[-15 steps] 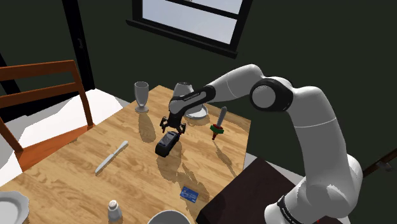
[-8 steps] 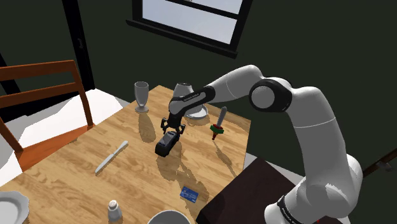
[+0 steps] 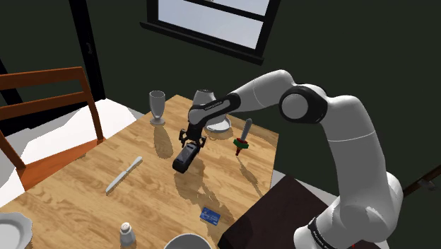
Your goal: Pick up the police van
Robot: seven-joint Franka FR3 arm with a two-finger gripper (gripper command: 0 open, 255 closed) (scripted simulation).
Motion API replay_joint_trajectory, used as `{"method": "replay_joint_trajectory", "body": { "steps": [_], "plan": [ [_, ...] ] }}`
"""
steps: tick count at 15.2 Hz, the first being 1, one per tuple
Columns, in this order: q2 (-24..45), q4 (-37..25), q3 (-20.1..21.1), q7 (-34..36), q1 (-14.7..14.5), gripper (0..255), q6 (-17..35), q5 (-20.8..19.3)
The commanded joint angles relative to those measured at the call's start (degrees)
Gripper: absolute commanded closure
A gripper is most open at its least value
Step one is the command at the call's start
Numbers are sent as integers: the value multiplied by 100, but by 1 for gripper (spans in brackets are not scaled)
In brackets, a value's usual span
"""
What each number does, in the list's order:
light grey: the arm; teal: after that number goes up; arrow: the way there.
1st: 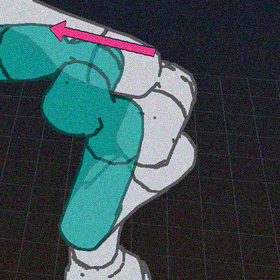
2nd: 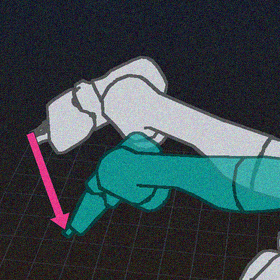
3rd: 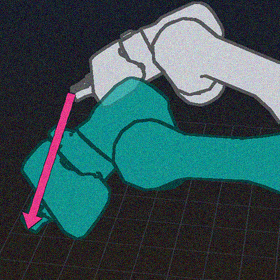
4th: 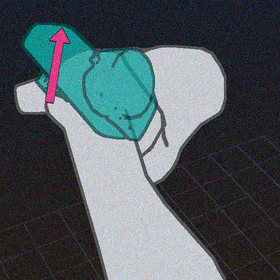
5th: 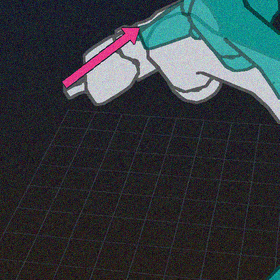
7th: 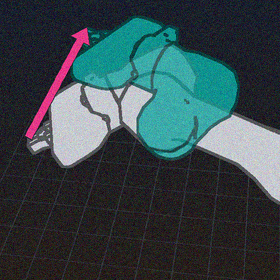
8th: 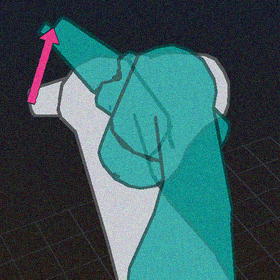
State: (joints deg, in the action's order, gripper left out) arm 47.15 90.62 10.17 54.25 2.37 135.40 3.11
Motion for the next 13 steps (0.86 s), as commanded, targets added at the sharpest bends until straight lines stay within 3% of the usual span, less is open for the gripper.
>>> {"method": "replay_joint_trajectory", "body": {
  "steps": [1,13],
  "plan": [
    [-132,60,10,9,11,255,-69,9],
    [-685,145,54,61,54,255,-531,46]
  ]
}}
